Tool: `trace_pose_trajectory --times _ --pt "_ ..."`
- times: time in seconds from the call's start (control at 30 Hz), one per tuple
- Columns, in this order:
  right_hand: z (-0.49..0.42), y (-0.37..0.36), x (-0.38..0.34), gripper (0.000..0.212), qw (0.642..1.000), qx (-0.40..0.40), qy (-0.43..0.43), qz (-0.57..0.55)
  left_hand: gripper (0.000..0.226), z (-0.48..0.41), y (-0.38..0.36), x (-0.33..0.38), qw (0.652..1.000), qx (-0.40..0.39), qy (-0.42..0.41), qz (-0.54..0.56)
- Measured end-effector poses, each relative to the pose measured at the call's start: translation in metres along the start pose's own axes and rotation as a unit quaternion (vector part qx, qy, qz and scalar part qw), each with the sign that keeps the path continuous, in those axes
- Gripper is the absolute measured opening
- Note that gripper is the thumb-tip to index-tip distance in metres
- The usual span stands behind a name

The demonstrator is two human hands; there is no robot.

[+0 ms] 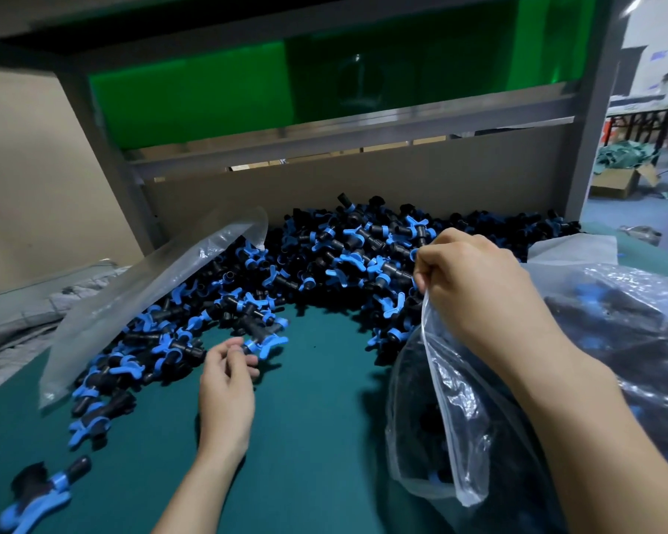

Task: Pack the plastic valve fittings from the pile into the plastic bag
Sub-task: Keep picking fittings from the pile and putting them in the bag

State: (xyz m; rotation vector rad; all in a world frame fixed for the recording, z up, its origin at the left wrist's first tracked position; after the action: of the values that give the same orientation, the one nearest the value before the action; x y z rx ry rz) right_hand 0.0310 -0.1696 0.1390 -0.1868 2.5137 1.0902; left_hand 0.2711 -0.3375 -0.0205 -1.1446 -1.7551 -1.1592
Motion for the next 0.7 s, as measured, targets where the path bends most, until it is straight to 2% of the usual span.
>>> trace_pose_trajectory --times 0.23,0.47,0.7 --pt "0.000 -0.001 0.000 0.033 1.000 -0.005 0.004 0.020 0.025 0.007 -0.009 0.010 0.994 -0.102 -0.010 0.024" --pt "0.000 -0.001 -0.001 0.039 1.000 -0.010 0.012 0.021 0.017 0.005 -0.012 0.007 0.991 -0.130 -0.001 0.032" --pt "0.000 -0.003 0.001 0.040 1.000 -0.010 0.012 0.023 0.025 0.005 -0.013 0.008 0.989 -0.144 -0.012 0.036"
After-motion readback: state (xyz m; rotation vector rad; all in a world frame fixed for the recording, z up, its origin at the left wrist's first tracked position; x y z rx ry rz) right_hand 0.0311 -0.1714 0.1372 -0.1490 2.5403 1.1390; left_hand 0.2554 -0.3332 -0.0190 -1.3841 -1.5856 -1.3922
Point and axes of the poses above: each hand's wrist, its own z-axis away from the middle knuckle, its own y-axis out of the back of the hand, x = y × z, the point moved 5 cm from there along -z, towards the middle knuckle, and after that the axes turned 11 degrees about -z, right-handed, at the moved point
